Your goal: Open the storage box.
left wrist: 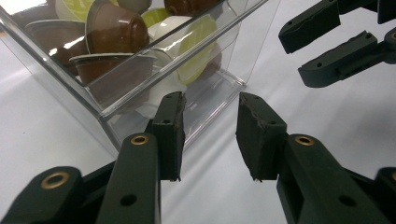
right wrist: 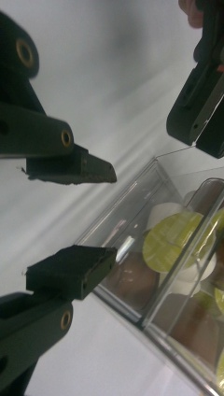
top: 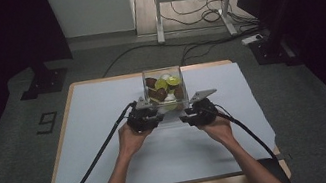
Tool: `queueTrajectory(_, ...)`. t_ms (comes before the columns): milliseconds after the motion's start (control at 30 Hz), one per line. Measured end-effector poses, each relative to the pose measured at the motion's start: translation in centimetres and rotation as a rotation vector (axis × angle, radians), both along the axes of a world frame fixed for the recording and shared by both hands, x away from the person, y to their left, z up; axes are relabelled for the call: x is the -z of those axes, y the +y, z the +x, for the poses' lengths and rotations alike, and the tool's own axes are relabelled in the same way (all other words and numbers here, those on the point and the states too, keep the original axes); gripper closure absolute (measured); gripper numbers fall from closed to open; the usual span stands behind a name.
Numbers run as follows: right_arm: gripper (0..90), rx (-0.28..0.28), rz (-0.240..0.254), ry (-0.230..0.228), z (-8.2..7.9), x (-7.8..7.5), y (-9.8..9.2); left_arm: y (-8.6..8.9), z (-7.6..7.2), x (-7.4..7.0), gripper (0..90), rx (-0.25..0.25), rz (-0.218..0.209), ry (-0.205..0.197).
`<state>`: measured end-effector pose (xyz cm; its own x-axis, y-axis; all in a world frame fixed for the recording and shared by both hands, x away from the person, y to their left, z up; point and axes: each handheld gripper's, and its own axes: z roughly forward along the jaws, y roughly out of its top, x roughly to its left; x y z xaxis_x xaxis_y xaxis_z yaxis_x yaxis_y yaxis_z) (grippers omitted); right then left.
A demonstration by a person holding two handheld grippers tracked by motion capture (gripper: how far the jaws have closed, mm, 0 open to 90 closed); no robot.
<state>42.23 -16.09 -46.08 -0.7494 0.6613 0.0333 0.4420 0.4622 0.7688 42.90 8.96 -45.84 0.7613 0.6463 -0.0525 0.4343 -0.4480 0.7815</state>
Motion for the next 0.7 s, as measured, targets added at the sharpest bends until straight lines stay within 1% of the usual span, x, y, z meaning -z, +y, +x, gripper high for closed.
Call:
queueTrajectory(200, 65.4, 0.009, 0.003, -0.020, 0.5, 0.0, 0.7, 0.1, 0.2, -0.1, 66.6, -0.012, -0.014, -0.010)
queueTrajectory(333, 71.9, 0.028, 0.034, -0.039, 0.7, 0.0, 0.8, 0.1, 0.3, 0.0, 70.3, -0.022, -0.020, -0.017)
queueTrajectory(500, 76.7, 0.048, 0.052, -0.033, 1.0, 0.2, 0.8, -0.1, 0.5, 0.2, 73.8, -0.031, -0.024, -0.018)
queueTrajectory(700, 80.0, 0.061, 0.036, -0.042, 1.4, 0.2, 1.3, -0.5, 0.8, 0.4, 75.8, -0.039, -0.011, -0.021)
